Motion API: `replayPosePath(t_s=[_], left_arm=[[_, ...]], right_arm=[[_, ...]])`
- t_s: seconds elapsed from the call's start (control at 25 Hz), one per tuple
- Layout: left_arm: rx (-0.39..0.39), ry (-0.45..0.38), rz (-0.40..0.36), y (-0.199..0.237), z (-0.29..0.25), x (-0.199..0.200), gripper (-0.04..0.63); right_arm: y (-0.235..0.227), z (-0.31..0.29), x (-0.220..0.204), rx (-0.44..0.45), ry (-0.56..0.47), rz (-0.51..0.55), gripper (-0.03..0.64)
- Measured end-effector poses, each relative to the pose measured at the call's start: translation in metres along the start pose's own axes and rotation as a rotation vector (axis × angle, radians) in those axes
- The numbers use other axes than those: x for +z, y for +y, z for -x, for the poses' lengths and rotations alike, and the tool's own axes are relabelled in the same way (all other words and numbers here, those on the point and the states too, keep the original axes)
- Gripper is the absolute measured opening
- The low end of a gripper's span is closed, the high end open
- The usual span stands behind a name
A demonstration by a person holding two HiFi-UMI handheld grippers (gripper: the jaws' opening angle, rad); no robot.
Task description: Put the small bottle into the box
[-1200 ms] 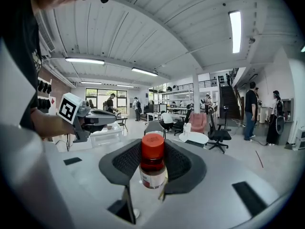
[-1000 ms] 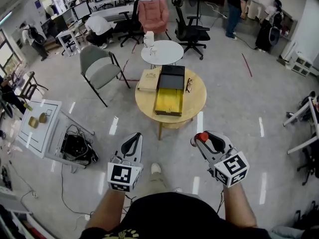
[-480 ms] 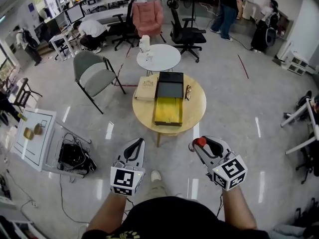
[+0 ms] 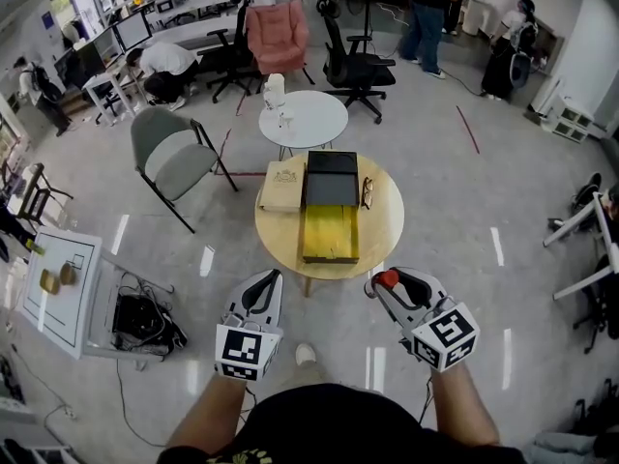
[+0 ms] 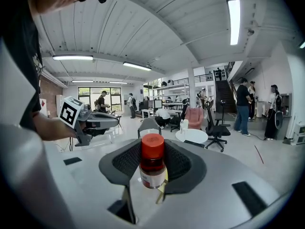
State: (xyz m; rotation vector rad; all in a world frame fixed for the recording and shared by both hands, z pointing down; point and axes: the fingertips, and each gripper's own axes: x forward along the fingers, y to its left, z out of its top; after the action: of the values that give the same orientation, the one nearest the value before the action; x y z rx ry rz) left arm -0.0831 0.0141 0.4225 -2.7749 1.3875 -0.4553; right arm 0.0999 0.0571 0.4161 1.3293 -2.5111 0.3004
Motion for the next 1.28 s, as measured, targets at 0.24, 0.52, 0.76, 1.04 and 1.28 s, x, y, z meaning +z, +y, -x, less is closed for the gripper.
replayPosePath(t_s=[0.24, 0.52, 0.76, 1.04, 1.28], left_arm=[[-0.022, -0.006, -0.001, 0.025, -0.026, 0.000, 0.015], [-0.050, -0.006, 0.005, 0.050, -0.050, -0.003, 0.015], [-0.072, -0.023, 0.010, 0.070, -0.068, -0.002, 0.015], [-0.092, -0.046, 0.023, 0.097, -0.078, 0.003, 0.015], [-0.081, -0.062, 0.049, 0.117, -0.080, 0.003, 0.015]], right_arm=[[-0.010, -0.032, 0.006, 0.000, 0.007, -0.010, 0.152], [-0.020, -0.058, 0.017, -0.034, 0.011, -0.025, 0.152], [-0.024, -0.077, 0.026, -0.061, 0.016, -0.026, 0.152], [-0.019, -0.104, 0.040, -0.066, 0.020, -0.015, 0.152], [-0.011, -0.118, 0.045, -0.062, 0.036, -0.004, 0.152]])
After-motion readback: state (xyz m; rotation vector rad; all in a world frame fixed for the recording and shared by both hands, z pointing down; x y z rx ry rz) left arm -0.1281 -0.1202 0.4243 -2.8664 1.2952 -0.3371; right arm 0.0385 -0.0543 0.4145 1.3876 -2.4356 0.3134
